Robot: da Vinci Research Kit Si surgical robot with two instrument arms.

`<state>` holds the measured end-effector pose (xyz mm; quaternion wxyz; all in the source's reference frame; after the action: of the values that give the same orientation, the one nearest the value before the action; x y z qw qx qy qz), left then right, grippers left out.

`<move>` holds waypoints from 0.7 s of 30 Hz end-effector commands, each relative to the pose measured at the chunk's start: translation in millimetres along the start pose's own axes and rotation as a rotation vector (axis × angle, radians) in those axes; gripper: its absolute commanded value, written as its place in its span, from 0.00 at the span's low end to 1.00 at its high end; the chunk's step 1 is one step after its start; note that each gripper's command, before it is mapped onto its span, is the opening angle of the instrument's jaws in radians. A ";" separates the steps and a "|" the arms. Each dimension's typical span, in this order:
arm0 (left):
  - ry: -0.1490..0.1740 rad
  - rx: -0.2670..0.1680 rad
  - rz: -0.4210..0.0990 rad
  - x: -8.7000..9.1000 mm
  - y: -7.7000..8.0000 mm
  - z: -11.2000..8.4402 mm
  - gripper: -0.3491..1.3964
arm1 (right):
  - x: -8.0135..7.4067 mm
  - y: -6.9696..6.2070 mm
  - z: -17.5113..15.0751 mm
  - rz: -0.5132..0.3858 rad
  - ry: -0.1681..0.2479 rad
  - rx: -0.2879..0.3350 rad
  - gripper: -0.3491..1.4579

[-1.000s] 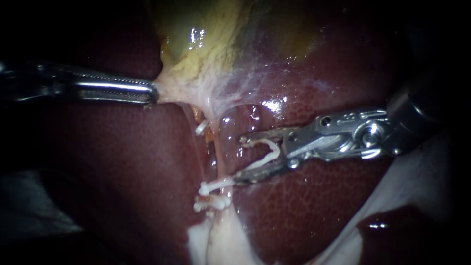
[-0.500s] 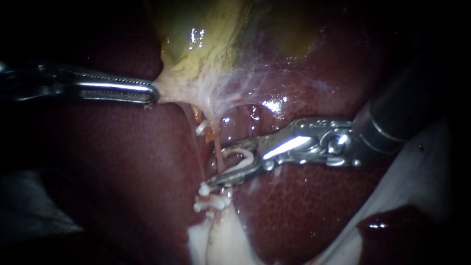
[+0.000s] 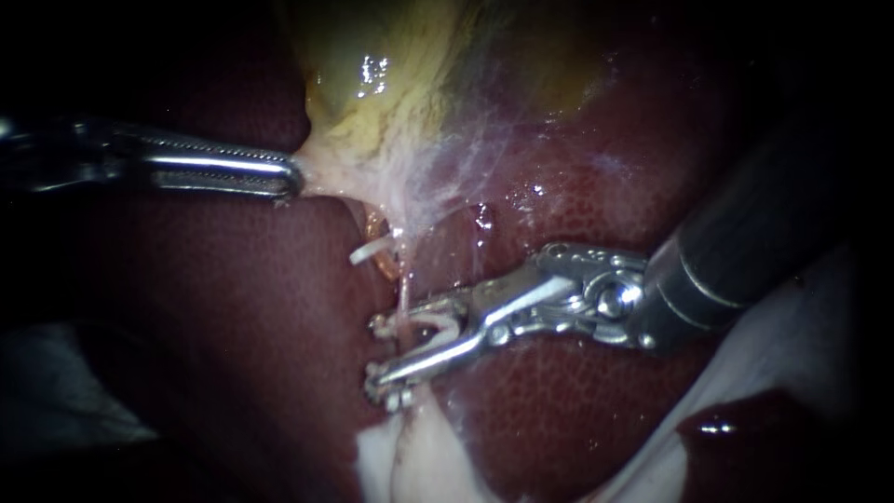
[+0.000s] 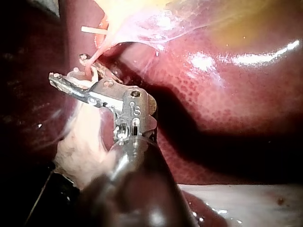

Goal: Clipping second clip right tube

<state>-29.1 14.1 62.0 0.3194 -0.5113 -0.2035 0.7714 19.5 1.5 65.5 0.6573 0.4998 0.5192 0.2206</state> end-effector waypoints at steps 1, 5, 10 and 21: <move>0.000 0.000 0.000 0.0 0.0 0.0 0.00 | 0.1 -0.2 0.0 0.003 0.005 0.004 0.45; 0.000 0.000 0.000 0.0 0.0 0.0 0.00 | 0.4 -0.5 0.1 0.004 0.012 0.008 0.44; 0.000 0.000 0.000 0.0 0.0 0.0 0.00 | 0.3 -0.4 0.0 0.003 0.012 0.007 0.42; 0.000 0.000 0.000 0.0 0.0 0.0 0.00 | 0.0 -0.3 -0.3 0.002 0.010 0.008 0.28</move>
<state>-29.1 14.1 62.0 0.3196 -0.5112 -0.2034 0.7714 19.1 1.4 65.2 0.6523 0.5019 0.5229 0.2216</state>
